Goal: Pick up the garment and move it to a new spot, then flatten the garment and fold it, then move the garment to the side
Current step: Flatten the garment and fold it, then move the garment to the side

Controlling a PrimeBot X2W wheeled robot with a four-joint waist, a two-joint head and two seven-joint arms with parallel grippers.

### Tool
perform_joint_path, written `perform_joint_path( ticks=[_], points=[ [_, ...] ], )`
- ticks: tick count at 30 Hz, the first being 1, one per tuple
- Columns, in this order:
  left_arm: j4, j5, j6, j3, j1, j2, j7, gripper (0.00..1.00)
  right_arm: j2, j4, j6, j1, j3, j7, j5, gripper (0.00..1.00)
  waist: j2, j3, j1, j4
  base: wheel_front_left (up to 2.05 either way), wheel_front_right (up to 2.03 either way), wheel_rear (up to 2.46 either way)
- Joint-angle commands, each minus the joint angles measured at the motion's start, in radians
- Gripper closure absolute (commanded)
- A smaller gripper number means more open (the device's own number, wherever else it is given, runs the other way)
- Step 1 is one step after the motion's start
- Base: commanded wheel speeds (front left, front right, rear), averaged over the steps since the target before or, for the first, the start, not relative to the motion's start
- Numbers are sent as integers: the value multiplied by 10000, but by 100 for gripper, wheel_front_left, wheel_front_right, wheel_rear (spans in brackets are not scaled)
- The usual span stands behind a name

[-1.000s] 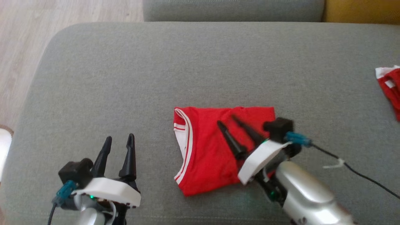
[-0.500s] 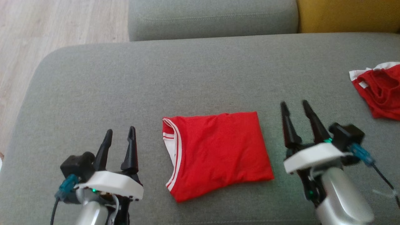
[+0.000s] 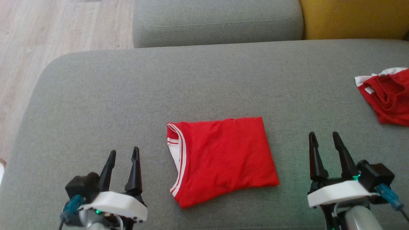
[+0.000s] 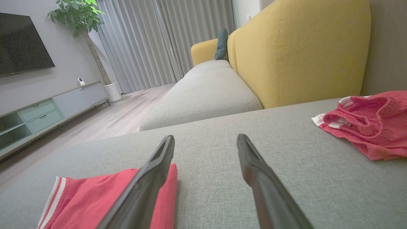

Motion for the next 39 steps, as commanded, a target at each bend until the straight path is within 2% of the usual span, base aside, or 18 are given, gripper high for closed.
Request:
perform_joint_path(
  ticks=[1,21,29,35,39],
  points=[
    [-301,81,-37,404,-281,-18,-123,0,-28,-427,65,-243,193,-88,-7,0,0,-7,0,-8,0,0,0],
    [-139,333,-161,540,-102,-176,-123,0,-26,-650,65,50,92,563,-269,0,0,-159,0,59,0,0,0],
    [-79,347,-197,480,-97,-289,-124,0,-26,-472,65,-335,60,2711,-452,0,0,-234,0,291,0,0,0],
    [9,331,-281,443,-109,-468,-124,0,-26,-176,65,-845,59,4499,-412,0,0,-134,0,837,0,0,0],
    [27,355,-318,482,-124,-531,-124,0,-26,149,65,-1138,30,5085,-203,0,0,62,0,1112,0,0,0]
  ],
)
